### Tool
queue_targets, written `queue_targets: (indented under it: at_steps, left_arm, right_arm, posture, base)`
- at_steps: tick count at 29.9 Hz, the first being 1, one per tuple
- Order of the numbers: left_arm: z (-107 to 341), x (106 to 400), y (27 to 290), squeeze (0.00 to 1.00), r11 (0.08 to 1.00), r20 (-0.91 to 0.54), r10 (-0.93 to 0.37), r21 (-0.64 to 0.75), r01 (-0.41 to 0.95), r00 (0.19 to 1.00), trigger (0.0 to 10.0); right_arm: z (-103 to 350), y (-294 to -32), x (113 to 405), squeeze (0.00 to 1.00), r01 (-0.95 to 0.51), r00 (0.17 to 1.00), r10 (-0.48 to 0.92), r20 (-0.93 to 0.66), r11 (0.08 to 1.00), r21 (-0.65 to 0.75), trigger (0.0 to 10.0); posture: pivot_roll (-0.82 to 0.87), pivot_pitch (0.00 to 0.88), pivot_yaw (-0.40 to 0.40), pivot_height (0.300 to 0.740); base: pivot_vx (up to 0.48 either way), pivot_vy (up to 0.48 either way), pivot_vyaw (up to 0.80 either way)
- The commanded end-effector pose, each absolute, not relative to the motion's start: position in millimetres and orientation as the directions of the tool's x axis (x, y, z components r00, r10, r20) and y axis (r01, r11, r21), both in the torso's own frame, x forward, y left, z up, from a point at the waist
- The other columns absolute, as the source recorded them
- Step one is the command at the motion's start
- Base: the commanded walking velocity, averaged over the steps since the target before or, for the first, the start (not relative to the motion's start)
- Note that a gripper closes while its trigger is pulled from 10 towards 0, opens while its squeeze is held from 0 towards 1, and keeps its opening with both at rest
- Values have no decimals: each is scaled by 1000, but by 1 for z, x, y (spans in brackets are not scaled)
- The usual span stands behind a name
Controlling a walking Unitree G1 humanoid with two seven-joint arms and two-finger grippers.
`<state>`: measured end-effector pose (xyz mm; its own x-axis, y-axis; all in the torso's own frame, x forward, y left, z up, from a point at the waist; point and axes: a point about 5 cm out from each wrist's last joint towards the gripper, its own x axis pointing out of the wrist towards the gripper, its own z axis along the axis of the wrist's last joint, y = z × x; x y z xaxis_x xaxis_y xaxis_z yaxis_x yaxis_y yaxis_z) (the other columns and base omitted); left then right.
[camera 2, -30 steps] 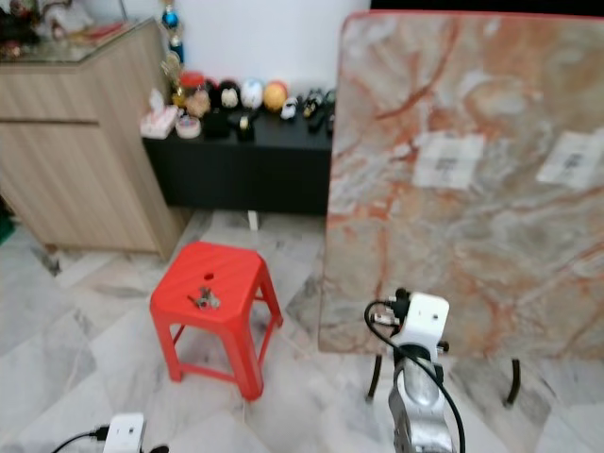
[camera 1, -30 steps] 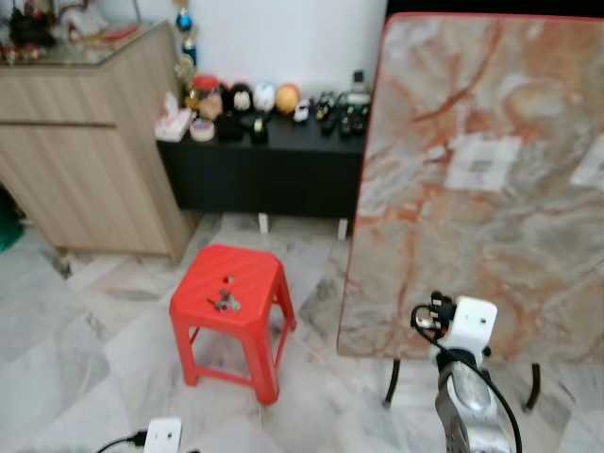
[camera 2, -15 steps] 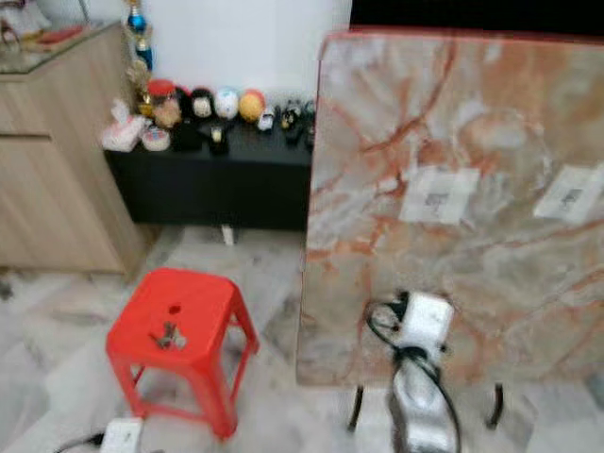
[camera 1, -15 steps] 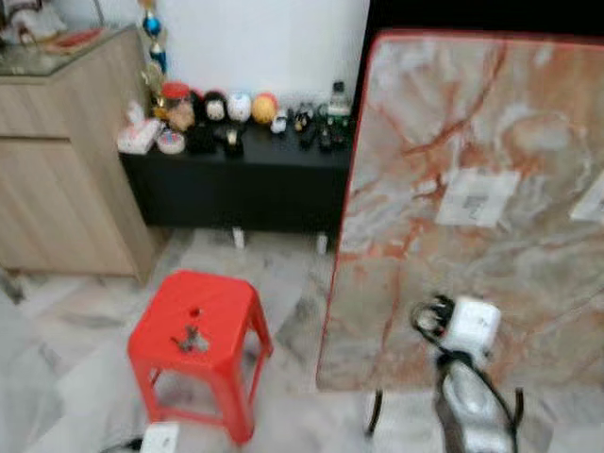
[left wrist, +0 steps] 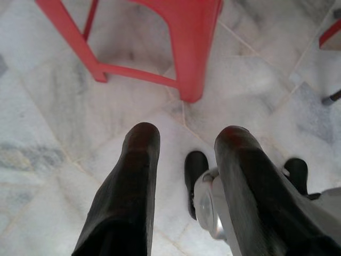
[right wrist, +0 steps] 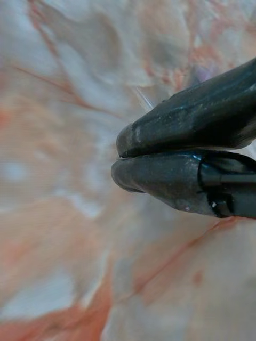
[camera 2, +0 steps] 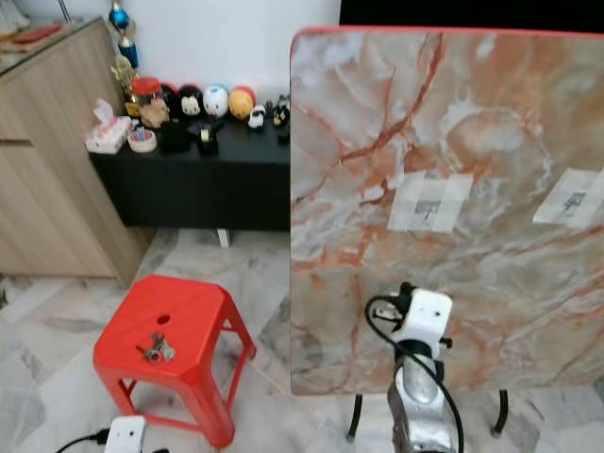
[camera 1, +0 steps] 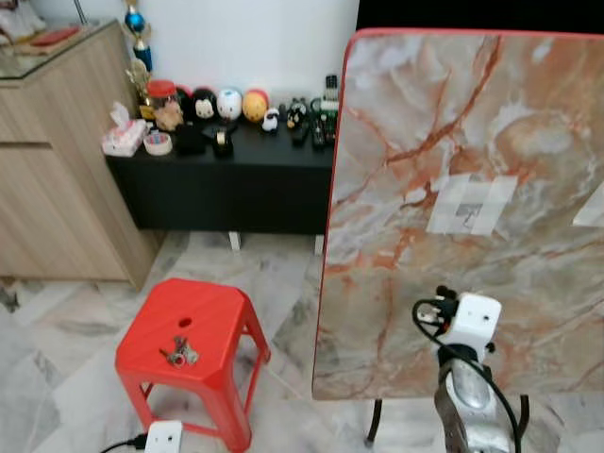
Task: Hang keys on a hook
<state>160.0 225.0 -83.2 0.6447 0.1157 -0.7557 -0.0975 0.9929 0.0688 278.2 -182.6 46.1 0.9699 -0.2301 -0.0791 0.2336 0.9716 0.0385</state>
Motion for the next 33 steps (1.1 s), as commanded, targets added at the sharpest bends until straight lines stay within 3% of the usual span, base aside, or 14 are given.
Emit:
queue_targets:
  at_steps: [1,8,19,33]
  left_arm:
    - [-85,157,225,0,992,-765,117,65,-105,633,10000]
    - [-85,155,224,0,993,-768,107,55,-102,631,10000]
    - [-86,157,221,0,993,-767,103,46,-106,633,10000]
    - [-87,156,220,0,993,-774,100,39,-110,626,10000]
  right_arm:
    - [60,-189,278,0,271,963,-271,-4,962,26,10000]
    - [90,-203,275,0,375,921,-365,139,925,-55,10000]
    - [125,-200,275,0,447,874,-367,319,865,-228,10000]
    - [119,-206,279,0,473,877,-394,274,811,-344,10000]
  posture:
    - [43,0,-37,740]
    - [43,0,-37,740]
    - [32,0,-43,740]
    - [30,0,-45,740]
  base:
    - [0,0,0]
    - [0,0,0]
    - [0,0,0]
    - [0,0,0]
